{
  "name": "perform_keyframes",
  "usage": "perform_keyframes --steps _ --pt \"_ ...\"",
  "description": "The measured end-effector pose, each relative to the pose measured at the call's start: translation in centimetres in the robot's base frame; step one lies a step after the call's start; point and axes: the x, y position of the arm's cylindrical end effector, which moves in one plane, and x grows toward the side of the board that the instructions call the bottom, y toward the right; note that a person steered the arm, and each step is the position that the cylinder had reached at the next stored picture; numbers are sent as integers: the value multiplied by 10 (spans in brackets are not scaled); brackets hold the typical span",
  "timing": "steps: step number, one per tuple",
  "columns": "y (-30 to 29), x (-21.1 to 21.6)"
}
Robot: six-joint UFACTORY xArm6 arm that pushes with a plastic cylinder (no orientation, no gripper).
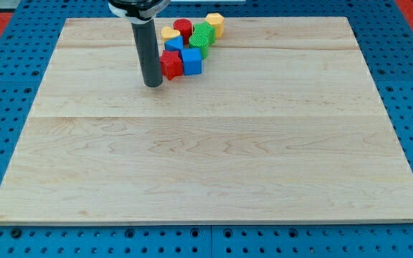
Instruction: Point your arm towards the yellow hexagon
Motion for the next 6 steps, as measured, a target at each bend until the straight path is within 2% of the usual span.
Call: perform_keyframes --steps 1,3,4,5,6 --pt "-4 1" --pt "10 31" --pt "64 42" --pt "134 4" --pt "167 -68"
